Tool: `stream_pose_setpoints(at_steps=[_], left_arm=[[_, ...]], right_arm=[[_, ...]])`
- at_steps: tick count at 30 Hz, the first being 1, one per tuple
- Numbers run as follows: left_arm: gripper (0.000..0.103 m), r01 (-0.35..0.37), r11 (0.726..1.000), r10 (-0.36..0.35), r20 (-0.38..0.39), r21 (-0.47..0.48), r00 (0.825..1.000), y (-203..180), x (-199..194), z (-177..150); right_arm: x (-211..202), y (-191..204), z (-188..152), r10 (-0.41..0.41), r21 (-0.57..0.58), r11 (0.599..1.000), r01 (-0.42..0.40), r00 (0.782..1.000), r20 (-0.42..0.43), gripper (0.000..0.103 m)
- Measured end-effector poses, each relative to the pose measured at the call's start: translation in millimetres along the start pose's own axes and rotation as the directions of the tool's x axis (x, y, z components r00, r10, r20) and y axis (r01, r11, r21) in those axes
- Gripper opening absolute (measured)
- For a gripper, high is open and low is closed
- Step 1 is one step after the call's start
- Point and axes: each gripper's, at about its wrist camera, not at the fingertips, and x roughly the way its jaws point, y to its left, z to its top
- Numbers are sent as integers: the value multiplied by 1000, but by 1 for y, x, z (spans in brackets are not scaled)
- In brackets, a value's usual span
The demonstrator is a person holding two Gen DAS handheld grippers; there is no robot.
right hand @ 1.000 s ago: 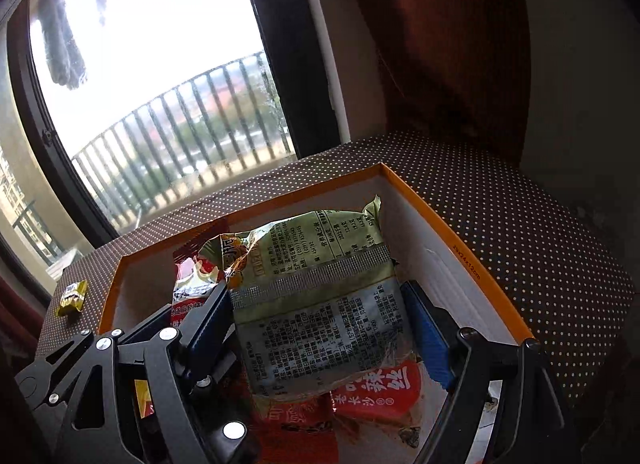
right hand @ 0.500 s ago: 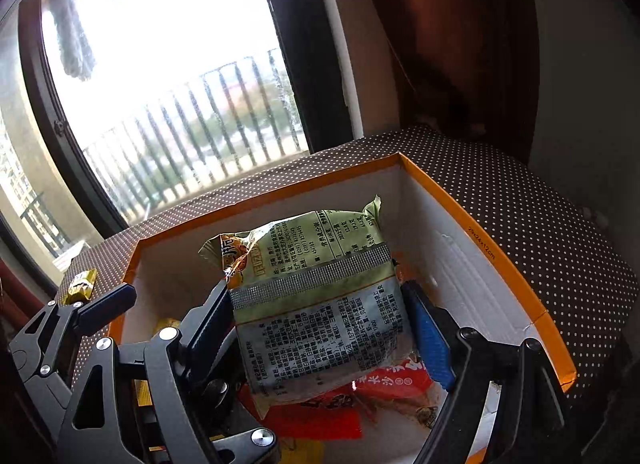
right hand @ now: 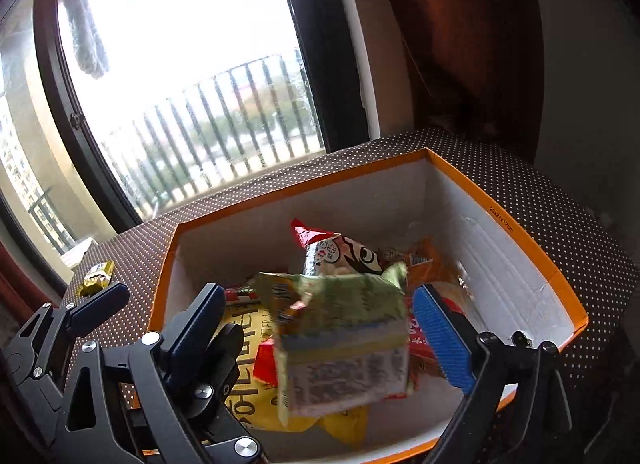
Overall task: Organize snacks
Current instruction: 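Open the left tool into the box while the right tool releases the green packet, then move both open tools back from the box toward the yellow packet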
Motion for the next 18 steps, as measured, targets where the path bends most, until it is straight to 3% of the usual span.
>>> stream_pose_setpoints(at_steps=[10,18], left_arm=[[96,17,999,-16,36,-27,999,13,-30,-17],[96,-9,999,13,81,-53,997,39,-58,-26]], right_arm=[[-26,27,-15,-4,-39,999,5,1000,15,103],[-49,56,-20,4,-61,998,-1,999,45,103]])
